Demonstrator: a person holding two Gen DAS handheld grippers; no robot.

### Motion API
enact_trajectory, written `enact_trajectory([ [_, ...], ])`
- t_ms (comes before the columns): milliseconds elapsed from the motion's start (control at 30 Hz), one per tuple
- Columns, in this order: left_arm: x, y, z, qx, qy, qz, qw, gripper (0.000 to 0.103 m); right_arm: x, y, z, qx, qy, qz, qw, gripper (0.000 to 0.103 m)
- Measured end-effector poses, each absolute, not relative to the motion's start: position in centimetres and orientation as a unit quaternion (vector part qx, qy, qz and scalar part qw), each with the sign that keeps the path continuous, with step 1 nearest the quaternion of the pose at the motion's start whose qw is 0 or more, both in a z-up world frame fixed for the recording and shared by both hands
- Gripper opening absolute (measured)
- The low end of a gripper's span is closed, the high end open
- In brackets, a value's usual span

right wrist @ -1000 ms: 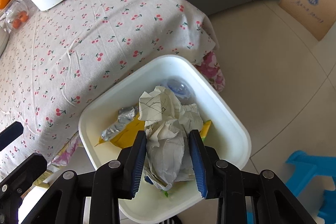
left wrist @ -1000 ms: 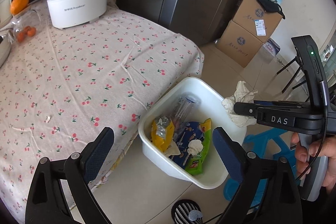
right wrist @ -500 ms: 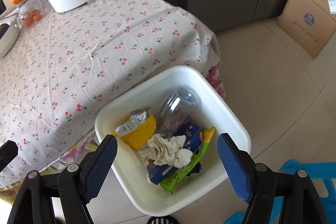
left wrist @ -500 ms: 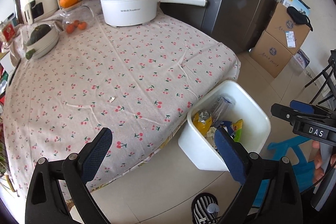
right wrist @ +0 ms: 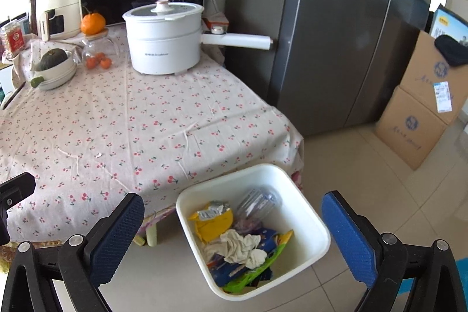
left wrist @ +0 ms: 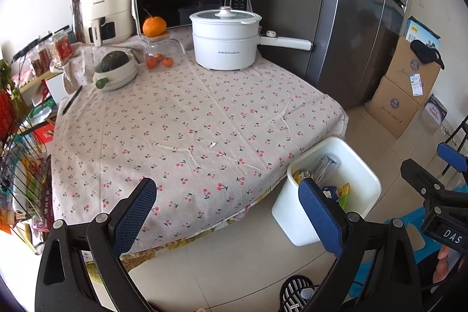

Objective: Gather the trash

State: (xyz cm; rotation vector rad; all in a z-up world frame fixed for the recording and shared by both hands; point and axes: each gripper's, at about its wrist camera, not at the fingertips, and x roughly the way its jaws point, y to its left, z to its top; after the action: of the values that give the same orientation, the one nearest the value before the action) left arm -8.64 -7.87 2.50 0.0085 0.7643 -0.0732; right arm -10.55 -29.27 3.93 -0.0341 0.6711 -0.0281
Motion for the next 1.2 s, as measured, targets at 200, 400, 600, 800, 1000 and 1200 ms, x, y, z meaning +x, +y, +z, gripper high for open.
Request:
enact_trajectory([
  [200,-10.1,-6.1,3.0,0.004,0.356,-0.006,0.935,0.099,-10.8,-27.1,4.7,-0.022,0.319,0.008,0.948,0.102],
  [400,-10.3,-5.0,3.3,-0.009,0.352,-0.003,0.936,0.099,-10.6,-25.5,5.2,-0.03,0.311,0.016,0.95,0.102],
  [600,-10.6,-5.3,3.4,-0.004,0.35,-0.01,0.937,0.099,-10.6,-24.6,5.1,-0.037,0.31,0.02,0.95,0.102],
  [800,-10.8,-6.0,3.4,0.008,0.349,-0.014,0.937,0.1,-10.6,-25.1,4.9,-0.034,0.313,0.013,0.949,0.102],
  [1000,-10.8,-6.3,3.2,0.012,0.352,-0.017,0.936,0.1,-10.5,-25.9,4.9,-0.025,0.316,0.005,0.948,0.102],
  [1200,-10.9,-6.4,3.1,0.014,0.353,-0.019,0.935,0.1,-10.5,-26.4,4.8,-0.022,0.317,-0.003,0.948,0.102],
])
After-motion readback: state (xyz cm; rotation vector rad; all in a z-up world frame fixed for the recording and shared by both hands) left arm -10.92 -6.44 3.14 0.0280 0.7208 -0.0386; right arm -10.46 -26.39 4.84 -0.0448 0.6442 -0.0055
